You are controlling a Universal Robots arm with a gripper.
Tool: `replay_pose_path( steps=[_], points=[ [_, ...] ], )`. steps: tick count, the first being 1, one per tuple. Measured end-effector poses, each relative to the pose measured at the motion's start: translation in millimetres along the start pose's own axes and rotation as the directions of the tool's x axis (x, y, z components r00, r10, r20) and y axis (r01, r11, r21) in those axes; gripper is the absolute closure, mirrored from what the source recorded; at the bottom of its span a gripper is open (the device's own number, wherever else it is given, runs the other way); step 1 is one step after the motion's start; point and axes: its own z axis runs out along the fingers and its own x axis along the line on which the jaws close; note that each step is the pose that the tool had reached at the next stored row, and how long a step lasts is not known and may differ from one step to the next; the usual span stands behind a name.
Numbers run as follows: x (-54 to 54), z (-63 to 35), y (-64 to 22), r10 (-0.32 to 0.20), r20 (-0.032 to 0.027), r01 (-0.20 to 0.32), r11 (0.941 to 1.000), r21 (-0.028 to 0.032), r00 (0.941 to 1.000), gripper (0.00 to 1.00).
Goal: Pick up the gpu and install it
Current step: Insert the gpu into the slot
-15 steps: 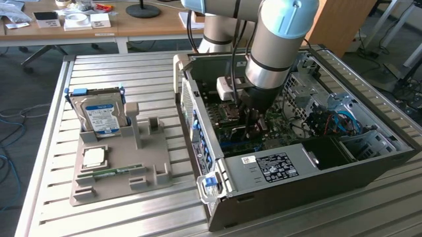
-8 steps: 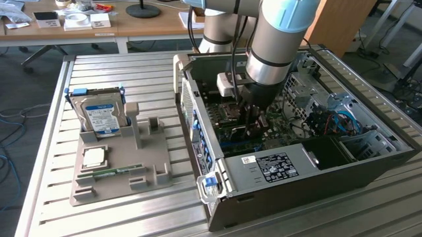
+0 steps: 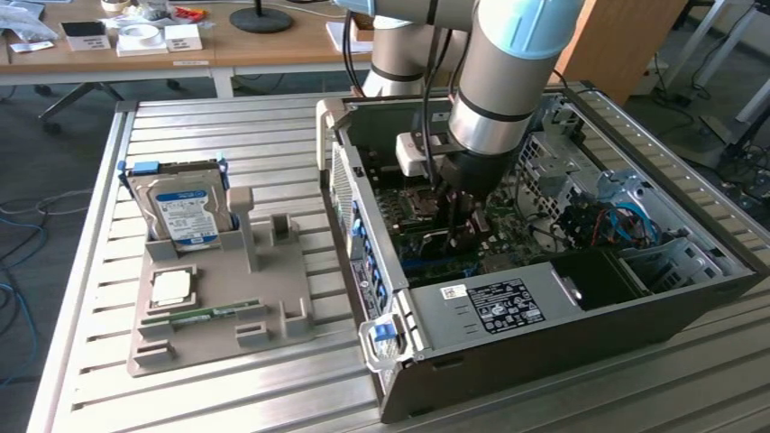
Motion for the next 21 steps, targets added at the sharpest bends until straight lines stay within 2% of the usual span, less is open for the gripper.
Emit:
replay_pose_path(
  steps=[4, 5, 6, 7, 8, 14, 15, 16, 18, 21],
  points=[
    [0.0, 0.0, 0.0, 0.000, 0.0000, 0.000, 1.0000, 0.0000, 1.0000, 0.48],
    [0.0, 0.0, 0.0, 0.000, 0.0000, 0.000, 1.0000, 0.0000, 1.0000, 0.50],
    [0.0, 0.0, 0.0, 0.000, 0.0000, 0.000, 1.0000, 0.0000, 1.0000, 0.56],
    [0.0, 0.0, 0.0, 0.000, 0.0000, 0.000, 1.0000, 0.0000, 1.0000, 0.56],
    [0.0, 0.0, 0.0, 0.000, 0.0000, 0.000, 1.0000, 0.0000, 1.0000, 0.62],
    [0.0, 0.0, 0.0, 0.000, 0.0000, 0.000, 1.0000, 0.0000, 1.0000, 0.62],
    [0.0, 0.0, 0.0, 0.000, 0.0000, 0.000, 1.0000, 0.0000, 1.0000, 0.64],
    [0.0, -0.1, 0.0, 0.000, -0.0003, 0.000, 1.0000, -0.0001, 1.0000, 0.70],
    [0.0, -0.1, 0.0, 0.000, -0.0002, 0.000, 1.0000, -0.0001, 1.0000, 0.74],
    [0.0, 0.0, 0.0, 0.000, -0.0001, 0.000, 1.0000, -0.0001, 1.0000, 0.74]
  ],
)
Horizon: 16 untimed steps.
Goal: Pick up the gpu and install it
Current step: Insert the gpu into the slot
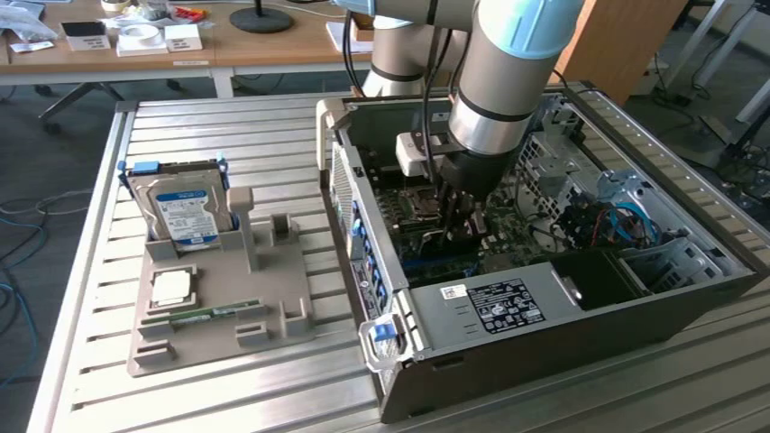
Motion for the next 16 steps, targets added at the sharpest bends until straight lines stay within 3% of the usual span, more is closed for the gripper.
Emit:
replay_pose_path(
  steps=[16],
  points=[
    [0.1, 1.1, 0.1, 0.010, 0.0001, -0.010, 0.9999, 0.0006, 1.0000, 0.74]
  ],
)
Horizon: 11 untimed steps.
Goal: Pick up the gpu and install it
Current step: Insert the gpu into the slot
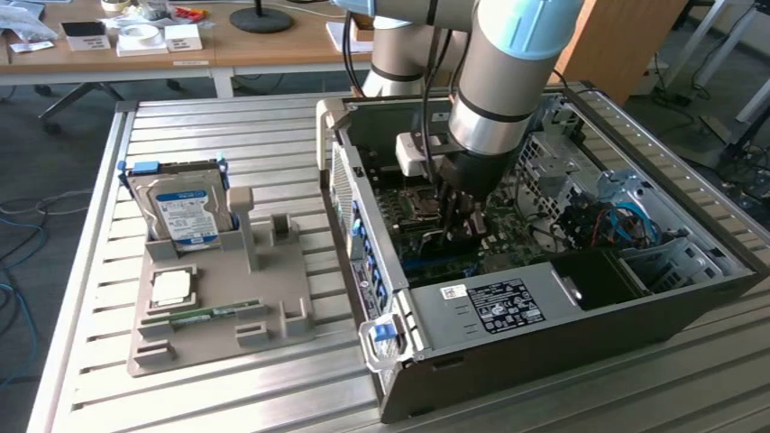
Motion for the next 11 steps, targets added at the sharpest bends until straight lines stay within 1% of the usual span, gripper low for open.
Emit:
replay_pose_path(
  steps=[5, 11],
  points=[
    [0.9, 0.3, 0.0, 0.000, 0.0022, 0.000, 1.0000, 0.0000, 1.0000, 0.74],
    [0.9, 0.3, 0.0, 0.000, 0.0023, 0.000, 1.0000, -0.0001, 1.0000, 0.74]
  ],
)
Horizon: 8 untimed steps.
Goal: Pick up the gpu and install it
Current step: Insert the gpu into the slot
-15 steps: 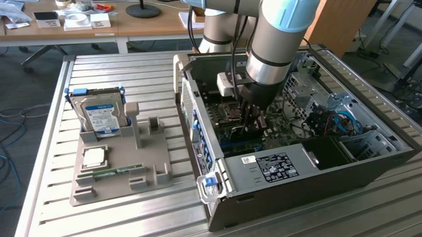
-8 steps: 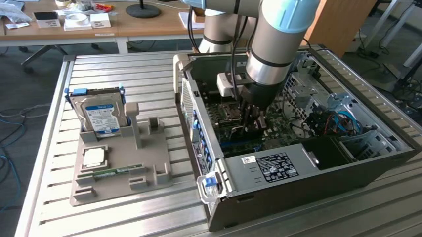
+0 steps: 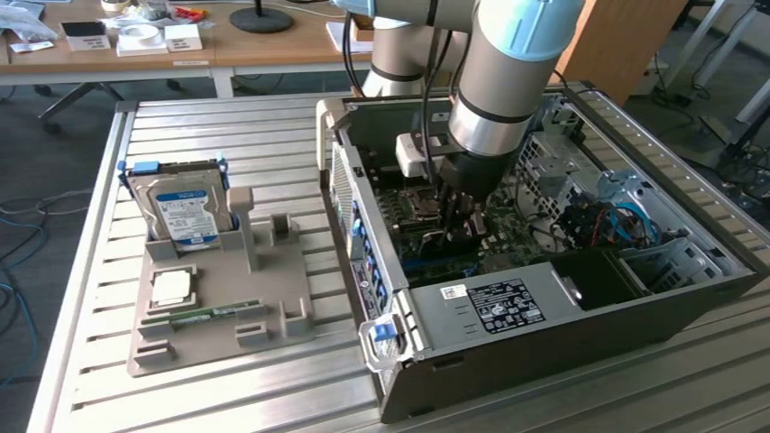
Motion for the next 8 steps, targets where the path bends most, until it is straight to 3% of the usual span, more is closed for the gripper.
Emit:
replay_pose_path(
  steps=[8],
  points=[
    [0.0, 0.0, 0.0, 0.000, 0.0000, 0.000, 1.0000, 0.0000, 1.0000, 0.74]
  ],
)
